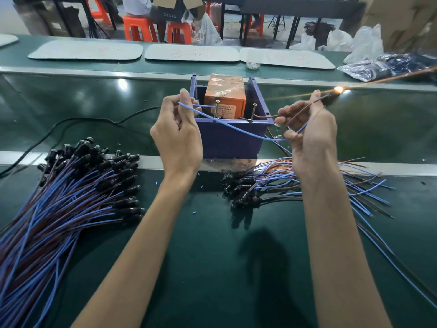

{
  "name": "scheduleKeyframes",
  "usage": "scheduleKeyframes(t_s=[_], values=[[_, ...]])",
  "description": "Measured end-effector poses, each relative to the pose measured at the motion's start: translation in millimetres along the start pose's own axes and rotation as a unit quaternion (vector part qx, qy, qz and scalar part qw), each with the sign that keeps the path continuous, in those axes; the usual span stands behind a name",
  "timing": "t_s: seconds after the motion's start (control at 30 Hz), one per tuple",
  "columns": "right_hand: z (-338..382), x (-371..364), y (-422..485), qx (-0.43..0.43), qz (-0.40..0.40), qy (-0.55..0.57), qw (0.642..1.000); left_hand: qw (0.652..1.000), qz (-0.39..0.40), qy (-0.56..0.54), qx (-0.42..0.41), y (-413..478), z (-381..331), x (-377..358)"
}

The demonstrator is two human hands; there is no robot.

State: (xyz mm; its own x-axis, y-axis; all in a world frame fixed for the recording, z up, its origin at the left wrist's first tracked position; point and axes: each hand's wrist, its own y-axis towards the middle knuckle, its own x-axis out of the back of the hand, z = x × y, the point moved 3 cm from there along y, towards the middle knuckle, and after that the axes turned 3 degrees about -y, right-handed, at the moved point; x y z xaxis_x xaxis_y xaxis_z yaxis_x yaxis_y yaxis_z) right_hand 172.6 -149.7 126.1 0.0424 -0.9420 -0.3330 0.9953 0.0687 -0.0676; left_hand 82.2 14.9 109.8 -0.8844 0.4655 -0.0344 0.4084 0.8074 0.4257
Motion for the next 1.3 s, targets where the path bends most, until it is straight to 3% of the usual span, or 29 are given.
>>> scheduleKeyframes(t_s=[1.3], values=[[-1.8, -2.1, -0.8, 0.005, 0.000, -0.008, 1.000, 1.000, 0.008, -0.026, 0.014, 2.5, -2.5, 3.0]])
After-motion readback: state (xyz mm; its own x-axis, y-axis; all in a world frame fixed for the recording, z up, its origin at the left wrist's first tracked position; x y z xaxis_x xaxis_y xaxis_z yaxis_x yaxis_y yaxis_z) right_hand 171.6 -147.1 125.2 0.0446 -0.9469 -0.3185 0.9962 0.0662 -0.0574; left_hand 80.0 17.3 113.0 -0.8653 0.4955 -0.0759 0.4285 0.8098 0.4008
